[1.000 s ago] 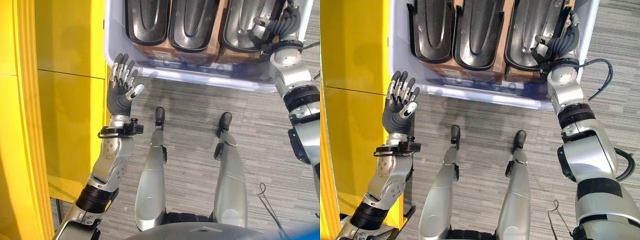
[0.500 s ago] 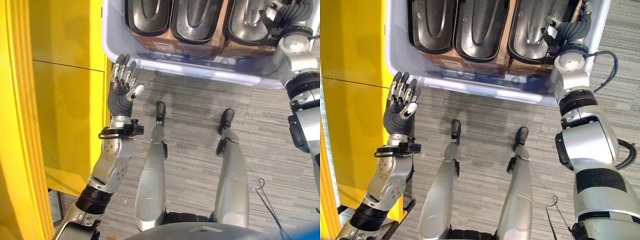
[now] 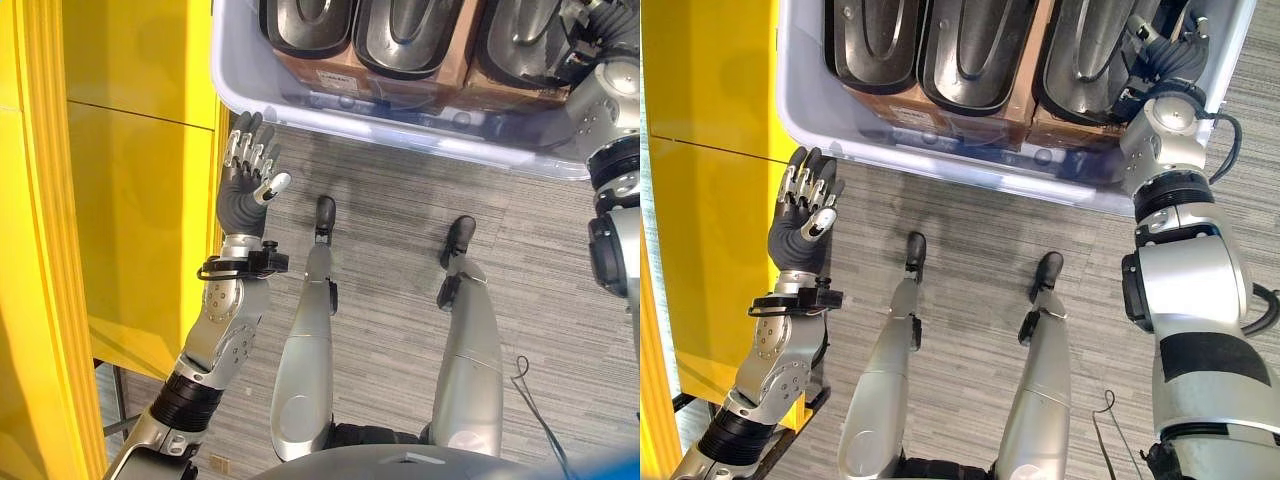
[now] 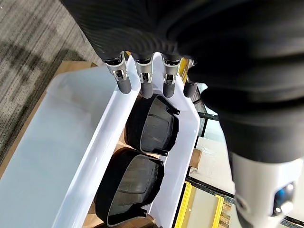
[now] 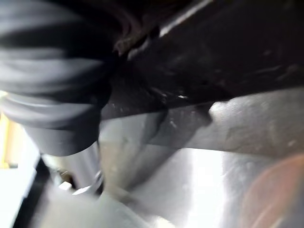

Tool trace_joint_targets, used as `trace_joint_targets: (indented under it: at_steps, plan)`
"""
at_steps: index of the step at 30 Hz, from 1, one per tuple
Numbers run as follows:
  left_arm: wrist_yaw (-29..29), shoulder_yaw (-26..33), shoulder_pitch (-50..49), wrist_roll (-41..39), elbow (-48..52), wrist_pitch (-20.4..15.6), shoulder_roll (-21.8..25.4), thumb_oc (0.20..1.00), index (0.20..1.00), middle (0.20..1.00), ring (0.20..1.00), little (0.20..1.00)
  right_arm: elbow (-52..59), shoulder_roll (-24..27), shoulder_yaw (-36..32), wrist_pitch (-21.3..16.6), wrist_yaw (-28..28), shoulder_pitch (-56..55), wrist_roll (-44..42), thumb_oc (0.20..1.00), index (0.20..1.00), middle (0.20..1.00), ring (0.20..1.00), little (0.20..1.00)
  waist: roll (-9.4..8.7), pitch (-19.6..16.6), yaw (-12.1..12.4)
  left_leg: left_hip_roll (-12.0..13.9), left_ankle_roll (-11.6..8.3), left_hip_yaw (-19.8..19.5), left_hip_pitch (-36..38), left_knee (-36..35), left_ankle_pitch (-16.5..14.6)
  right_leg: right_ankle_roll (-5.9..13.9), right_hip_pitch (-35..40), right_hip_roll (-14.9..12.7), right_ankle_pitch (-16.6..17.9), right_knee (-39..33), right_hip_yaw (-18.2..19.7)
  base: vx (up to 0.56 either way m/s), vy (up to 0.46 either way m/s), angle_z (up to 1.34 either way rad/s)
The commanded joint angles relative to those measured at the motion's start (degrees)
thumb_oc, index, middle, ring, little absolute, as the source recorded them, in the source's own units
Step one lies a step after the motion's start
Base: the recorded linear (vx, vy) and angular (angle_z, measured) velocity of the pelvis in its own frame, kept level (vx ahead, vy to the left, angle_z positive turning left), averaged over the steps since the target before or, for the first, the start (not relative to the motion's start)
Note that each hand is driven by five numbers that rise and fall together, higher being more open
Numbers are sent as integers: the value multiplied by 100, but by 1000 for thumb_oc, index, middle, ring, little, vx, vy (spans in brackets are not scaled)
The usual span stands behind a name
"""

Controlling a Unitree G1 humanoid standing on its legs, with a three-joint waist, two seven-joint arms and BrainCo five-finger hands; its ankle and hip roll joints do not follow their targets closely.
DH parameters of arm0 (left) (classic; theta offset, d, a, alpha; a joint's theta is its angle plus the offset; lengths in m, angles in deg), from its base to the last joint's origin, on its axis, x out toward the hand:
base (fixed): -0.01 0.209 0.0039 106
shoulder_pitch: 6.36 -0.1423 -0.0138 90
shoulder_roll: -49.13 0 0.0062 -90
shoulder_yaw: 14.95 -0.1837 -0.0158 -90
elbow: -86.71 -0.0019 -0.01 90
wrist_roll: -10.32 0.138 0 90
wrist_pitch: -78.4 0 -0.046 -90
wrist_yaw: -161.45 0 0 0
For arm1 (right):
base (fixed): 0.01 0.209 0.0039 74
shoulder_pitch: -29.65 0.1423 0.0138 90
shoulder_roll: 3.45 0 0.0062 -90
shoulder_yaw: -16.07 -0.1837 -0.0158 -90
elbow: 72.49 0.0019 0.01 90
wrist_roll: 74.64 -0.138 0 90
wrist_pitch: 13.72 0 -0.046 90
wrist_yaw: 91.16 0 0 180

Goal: Move parts from the plastic box to the shelf.

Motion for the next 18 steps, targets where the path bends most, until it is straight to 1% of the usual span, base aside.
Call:
trace_joint_targets:
  at_steps: [1, 3, 5, 7, 11, 12, 14, 18]
  plan:
    - [-154, -116, 1, -64, 710, -203, 173, 1000, 1000, 1000, 1000, 1000, -526, 202, 448, 603, -96, -372, 237, 200, 200, 200, 200, 200, 254, -70, 58, -7, 259, 73, 537, 318, -1087, 75, 84, 105, -251, -237, -262, -4, 2, 4]
    - [-147, -114, 16, -55, 712, -193, 173, 1000, 1000, 1000, 1000, 1000, -552, 197, 465, 610, -78, -361, 267, 200, 200, 200, 200, 200, 252, -70, 61, -4, 261, 70, 537, 326, -1092, 76, 81, 106, -253, -230, -263, 0, 0, 0]
    - [-121, -93, 46, -27, 709, -168, 170, 1000, 1000, 1000, 1000, 1000, -625, 199, 578, 700, -76, -334, 524, 200, 200, 200, 200, 200, 219, -70, 59, -10, 262, 58, 568, 342, -1101, 73, 116, 114, -251, -221, -275, 0, 0, 0]
    - [-89, -88, 76, -44, 711, -156, 148, 1000, 1000, 1000, 1000, 1000, -569, 153, 612, 709, -8, -360, 657, 200, 200, 200, 200, 200, 174, -70, 46, -14, 267, 25, 669, 347, -1106, 72, 235, 116, -245, -221, -299, -16, 4, 3]
    - [-99, -58, 107, -49, 700, -145, 148, 1000, 1000, 1000, 1000, 1000, -477, 133, 577, 705, 16, -430, 672, 200, 200, 200, 200, 200, 123, -70, 35, -10, 264, 18, 842, 311, -1113, 78, 421, 107, -234, -260, -326, -24, 5, 8]
    - [-108, -24, 126, -72, 675, -153, 133, 1000, 1000, 1000, 1000, 1000, -317, 121, 520, 640, 62, -486, 607, 200, 200, 200, 200, 200, 57, -70, 7, -2, 262, 14, 985, 283, -1115, 86, 591, 101, -222, -310, -340, -15, 4, 5]
    - [-107, -22, 133, -85, 657, -147, 121, 1000, 1000, 1000, 1000, 1000, -226, 114, 509, 608, 95, -523, 604, 200, 200, 200, 200, 200, 30, -70, -5, 5, 260, 5, 1078, 256, -1109, 89, 692, 101, -214, -327, -351, -20, 6, 5]
    - [-153, 31, 150, -152, 591, -144, 120, 1000, 1000, 1000, 1000, 1000, 111, 85, 502, 495, 134, -612, 525, 200, 200, 200, 200, 200, -123, -70, -54, 22, 247, -24, 1458, 144, -1105, 94, 1148, 115, -164, -499, -395, -13, 1, 0]
